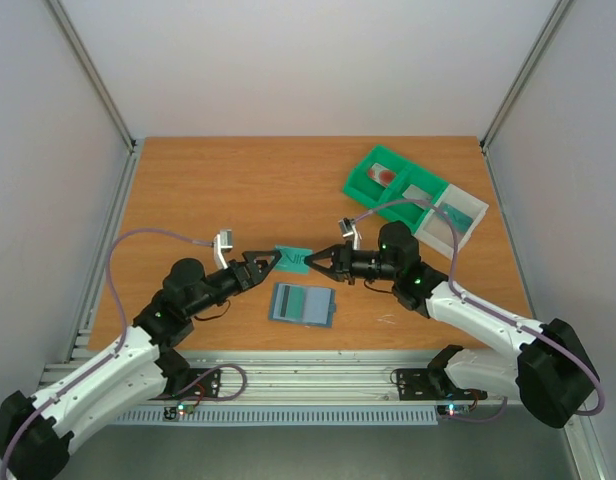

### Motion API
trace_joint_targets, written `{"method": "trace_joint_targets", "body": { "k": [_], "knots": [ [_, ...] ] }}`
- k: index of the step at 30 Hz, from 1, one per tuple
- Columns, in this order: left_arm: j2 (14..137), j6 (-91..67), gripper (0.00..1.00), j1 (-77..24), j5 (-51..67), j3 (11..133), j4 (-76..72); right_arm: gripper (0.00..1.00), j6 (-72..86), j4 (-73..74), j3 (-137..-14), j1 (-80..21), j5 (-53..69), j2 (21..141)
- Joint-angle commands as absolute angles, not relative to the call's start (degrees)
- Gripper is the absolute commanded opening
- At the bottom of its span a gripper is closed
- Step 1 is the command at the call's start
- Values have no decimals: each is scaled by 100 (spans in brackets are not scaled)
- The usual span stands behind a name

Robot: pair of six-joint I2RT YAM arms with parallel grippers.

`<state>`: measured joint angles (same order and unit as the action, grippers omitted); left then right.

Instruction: Take the credit cards out of the card holder

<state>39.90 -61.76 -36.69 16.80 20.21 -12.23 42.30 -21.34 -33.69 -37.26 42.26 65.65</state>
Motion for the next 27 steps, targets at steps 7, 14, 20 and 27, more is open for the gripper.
{"method": "trace_joint_targets", "body": {
  "k": [7,14,20,27],
  "knots": [
    [3494,-5305,99,-3647,1417,2463,391,1,2178,1196,-4669,-3235,3821,6341],
    [3811,-4636,99,-3647,1558,2855,994,1,1359,2421,-5264,-2255,3711,6581],
    [4354,-4226,99,-3639,1751,3110,1305,1,572,3382,-5862,-751,3421,7045],
    [4698,-4101,99,-3638,1996,3201,1260,1,101,3695,-6322,342,2961,7544]
  ]
}}
